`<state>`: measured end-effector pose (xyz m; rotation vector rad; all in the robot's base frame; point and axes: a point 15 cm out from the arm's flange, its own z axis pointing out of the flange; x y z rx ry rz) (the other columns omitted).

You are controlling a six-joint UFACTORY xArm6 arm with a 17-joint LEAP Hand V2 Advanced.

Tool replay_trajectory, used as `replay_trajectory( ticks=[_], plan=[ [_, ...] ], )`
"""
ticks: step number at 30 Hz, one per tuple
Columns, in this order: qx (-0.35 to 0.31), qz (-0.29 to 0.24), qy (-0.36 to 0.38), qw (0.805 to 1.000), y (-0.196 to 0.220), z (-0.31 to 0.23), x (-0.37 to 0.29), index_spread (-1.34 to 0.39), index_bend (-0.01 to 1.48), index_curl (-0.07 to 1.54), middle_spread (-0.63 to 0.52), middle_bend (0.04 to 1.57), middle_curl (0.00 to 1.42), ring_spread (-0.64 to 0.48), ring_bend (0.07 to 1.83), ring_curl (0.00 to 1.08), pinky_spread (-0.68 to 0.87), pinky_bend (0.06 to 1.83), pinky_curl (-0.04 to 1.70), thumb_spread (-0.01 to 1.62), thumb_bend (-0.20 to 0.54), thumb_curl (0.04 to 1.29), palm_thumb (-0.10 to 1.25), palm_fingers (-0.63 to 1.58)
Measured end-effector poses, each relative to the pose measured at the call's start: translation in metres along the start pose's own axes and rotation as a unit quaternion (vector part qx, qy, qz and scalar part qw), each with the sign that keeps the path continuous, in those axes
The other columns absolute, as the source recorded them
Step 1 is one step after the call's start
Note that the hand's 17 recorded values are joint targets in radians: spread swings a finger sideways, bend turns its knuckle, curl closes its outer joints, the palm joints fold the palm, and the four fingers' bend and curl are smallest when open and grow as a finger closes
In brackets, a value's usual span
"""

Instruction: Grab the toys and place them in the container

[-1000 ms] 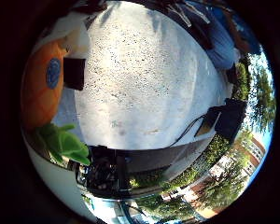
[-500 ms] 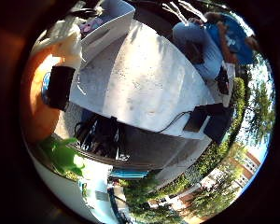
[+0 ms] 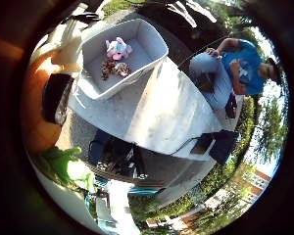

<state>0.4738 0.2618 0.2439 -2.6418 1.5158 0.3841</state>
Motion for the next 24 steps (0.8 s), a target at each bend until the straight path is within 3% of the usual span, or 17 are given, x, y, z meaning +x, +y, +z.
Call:
replay_trajectory(
  ticks=[6, 11, 12, 14, 15, 16, 19, 24],
  plan=[
    [-0.009, 0.004, -0.001, 1.0, -0.046, 0.043, 0.006, -1.2, 0.68, 1.07, -0.25, 1.35, 1.17, -0.1, 1.67, 0.81, 0.15, 1.5, 1.09, 1.17, -0.017, 0.76, 0.92, 0.6],
    [0.04, 0.009, 0.013, 0.999, -0.087, 0.076, 0.016, -1.18, 0.62, 1.16, -0.23, 1.32, 1.12, -0.07, 1.64, 0.77, 0.16, 1.46, 1.07, 1.18, -0.031, 0.73, 0.86, 0.58],
    [0.039, 0.009, 0.016, 0.999, -0.09, 0.089, 0.018, -1.16, 0.61, 1.16, -0.21, 1.26, 1.07, -0.03, 1.54, 0.73, 0.18, 1.43, 1.03, 1.18, -0.035, 0.72, 0.84, 0.58],
    [0.044, 0.012, 0.022, 0.999, -0.099, 0.109, 0.026, -1.09, 0.58, 1.15, -0.18, 1.06, 0.98, 0.01, 1.4, 0.69, 0.21, 1.37, 1.02, 1.17, -0.032, 0.7, 0.82, 0.34],
    [0.046, 0.015, 0.023, 0.999, -0.102, 0.118, 0.03, -1.01, 0.47, 1.12, -0.14, 0.86, 0.91, 0.06, 1.33, 0.68, 0.24, 1.34, 1.01, 1.17, -0.041, 0.68, 0.8, 0.01],
    [0.048, 0.017, 0.024, 0.998, -0.105, 0.126, 0.037, -0.95, 0.42, 1.09, -0.11, 0.73, 0.84, 0.1, 1.25, 0.65, 0.27, 1.25, 0.97, 1.16, -0.039, 0.67, 0.79, -0.17],
    [0.039, 0.019, 0.025, 0.999, -0.102, 0.139, 0.048, -0.79, 0.28, 0.97, -0.03, 0.48, 0.67, 0.19, 0.97, 0.48, 0.34, 1.08, 0.85, 1.15, -0.035, 0.63, 0.76, -0.19],
    [0.031, 0.013, 0.024, 0.999, -0.099, 0.143, 0.052, -0.62, 0.11, 0.78, 0.03, 0.27, 0.52, 0.25, 0.74, 0.36, 0.41, 0.9, 0.72, 1.13, -0.026, 0.6, 0.76, -0.17]
  ],
)
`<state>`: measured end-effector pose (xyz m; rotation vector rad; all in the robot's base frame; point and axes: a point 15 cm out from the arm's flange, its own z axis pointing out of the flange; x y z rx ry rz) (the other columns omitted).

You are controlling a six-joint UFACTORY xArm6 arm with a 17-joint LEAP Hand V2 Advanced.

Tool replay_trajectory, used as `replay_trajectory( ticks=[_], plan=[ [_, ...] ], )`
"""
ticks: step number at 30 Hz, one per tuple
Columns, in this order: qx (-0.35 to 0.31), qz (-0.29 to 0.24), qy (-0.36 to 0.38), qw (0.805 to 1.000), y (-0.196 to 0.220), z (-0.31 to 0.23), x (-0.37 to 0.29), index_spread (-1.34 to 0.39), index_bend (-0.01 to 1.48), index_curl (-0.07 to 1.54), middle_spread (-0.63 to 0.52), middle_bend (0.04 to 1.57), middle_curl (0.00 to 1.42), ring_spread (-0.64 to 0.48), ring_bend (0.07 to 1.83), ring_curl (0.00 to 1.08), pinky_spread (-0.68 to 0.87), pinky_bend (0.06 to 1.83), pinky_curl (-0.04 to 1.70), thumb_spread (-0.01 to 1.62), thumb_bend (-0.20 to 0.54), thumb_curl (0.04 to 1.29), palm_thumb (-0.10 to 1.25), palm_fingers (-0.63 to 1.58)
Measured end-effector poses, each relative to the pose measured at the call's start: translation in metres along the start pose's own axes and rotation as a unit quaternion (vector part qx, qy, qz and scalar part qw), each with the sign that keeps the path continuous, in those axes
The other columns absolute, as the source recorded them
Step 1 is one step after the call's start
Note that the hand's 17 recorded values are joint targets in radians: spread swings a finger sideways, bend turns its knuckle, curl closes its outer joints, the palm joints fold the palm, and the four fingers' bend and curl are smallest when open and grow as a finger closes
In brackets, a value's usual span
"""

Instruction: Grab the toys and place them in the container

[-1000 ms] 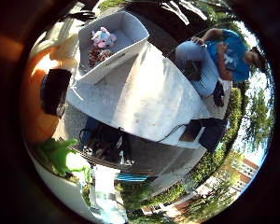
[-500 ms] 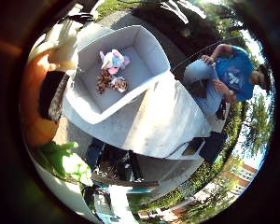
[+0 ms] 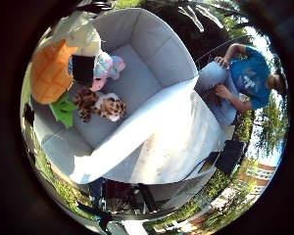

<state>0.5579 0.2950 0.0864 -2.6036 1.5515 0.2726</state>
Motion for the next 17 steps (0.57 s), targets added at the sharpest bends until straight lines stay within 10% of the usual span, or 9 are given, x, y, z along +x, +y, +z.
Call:
replay_trajectory(
  ticks=[17],
  plan=[
    [-0.028, 0.016, -0.019, 0.999, 0.079, -0.129, 0.034, -0.46, 0.17, 0.42, 0.05, 0.13, 0.33, 0.28, 0.42, 0.28, 0.44, 0.51, 0.45, 1.14, -0.023, 0.54, 0.79, -0.1]
  ],
)
